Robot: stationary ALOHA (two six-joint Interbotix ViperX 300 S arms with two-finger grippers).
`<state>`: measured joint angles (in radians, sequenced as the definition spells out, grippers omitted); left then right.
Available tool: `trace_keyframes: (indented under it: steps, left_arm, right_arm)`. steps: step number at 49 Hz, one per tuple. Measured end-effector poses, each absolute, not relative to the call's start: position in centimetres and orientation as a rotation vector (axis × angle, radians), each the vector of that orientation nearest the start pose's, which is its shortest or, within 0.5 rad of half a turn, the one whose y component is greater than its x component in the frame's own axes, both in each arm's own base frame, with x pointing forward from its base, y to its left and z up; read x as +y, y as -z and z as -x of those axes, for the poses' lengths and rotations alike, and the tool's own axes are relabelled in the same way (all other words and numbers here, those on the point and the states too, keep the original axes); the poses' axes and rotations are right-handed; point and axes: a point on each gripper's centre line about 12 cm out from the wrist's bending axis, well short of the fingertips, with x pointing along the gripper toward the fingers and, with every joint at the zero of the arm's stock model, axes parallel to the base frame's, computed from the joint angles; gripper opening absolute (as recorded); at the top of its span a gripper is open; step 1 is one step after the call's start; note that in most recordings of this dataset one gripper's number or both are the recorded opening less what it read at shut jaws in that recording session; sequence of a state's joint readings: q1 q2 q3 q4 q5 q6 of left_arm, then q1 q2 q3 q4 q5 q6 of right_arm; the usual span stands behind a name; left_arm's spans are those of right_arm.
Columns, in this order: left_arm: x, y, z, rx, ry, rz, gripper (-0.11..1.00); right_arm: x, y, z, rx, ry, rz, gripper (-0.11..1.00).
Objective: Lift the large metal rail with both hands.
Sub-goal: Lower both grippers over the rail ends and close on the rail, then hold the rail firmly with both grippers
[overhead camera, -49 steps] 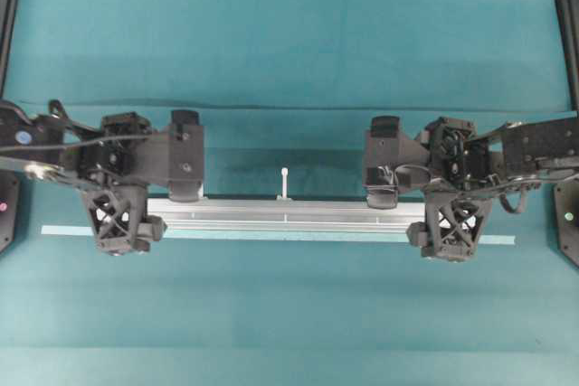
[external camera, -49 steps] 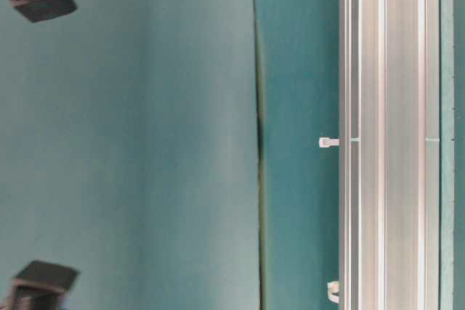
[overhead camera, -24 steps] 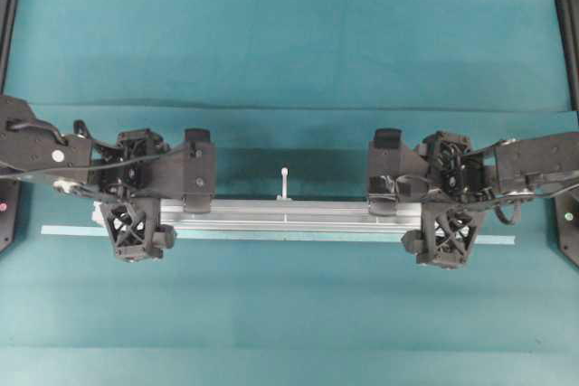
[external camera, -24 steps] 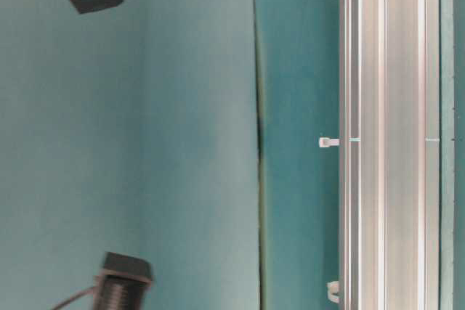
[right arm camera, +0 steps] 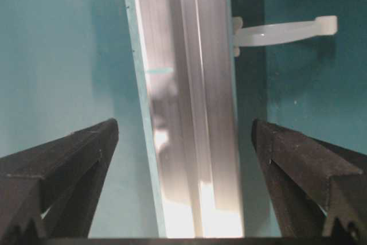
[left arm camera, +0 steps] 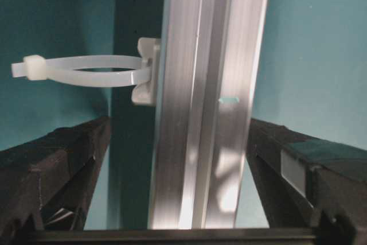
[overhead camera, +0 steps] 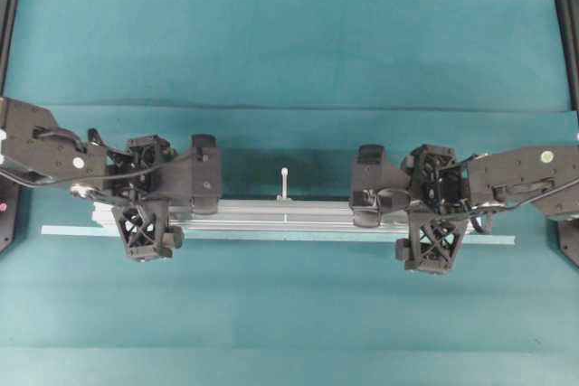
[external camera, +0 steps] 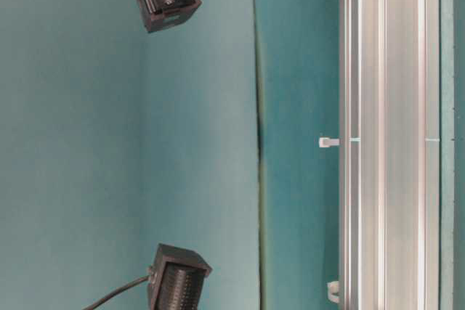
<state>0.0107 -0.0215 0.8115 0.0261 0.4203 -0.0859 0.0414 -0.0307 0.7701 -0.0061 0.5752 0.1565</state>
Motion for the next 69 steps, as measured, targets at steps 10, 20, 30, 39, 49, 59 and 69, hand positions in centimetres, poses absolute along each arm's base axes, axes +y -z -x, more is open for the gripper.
trace_keyframes:
  steps: [10, 20, 30, 39, 49, 59, 69]
  left_arm:
    - [0.5, -10.14, -30.32, 1.218, -0.058, 0.055, 0.98]
    - [0.45, -10.1, -30.26, 1.214, -0.06, 0.06, 0.97]
    - [0.43, -10.08, -30.31, 1.211, -0.063, 0.067, 0.64]
    - [0.07, -10.13, -30.33, 1.208, -0.042, 0.043, 0.37]
    - [0.03, -10.13, -30.33, 1.208, -0.041, 0.042, 0.37]
    - [0.03, -10.17, -30.38, 1.207, -0.041, 0.042, 0.37]
    - [0.03, -10.14, -30.36, 1.205, -0.044, 0.046, 0.37]
  right_arm:
    - [1.22, -11.04, -30.37, 1.303, 0.067, -0.101, 0.96]
    - [1.27, -11.05, -30.38, 1.301, 0.066, -0.1, 0.95]
    - [1.26, -11.04, -30.35, 1.304, 0.068, -0.101, 0.6]
    - [1.1, -10.98, -30.32, 1.308, 0.08, -0.111, 0.42]
    - [1.09, -10.93, -30.28, 1.313, 0.083, -0.115, 0.42]
    - [1.1, -10.97, -30.35, 1.31, 0.083, -0.115, 0.42]
    - [1.1, -11.01, -30.33, 1.31, 0.084, -0.116, 0.42]
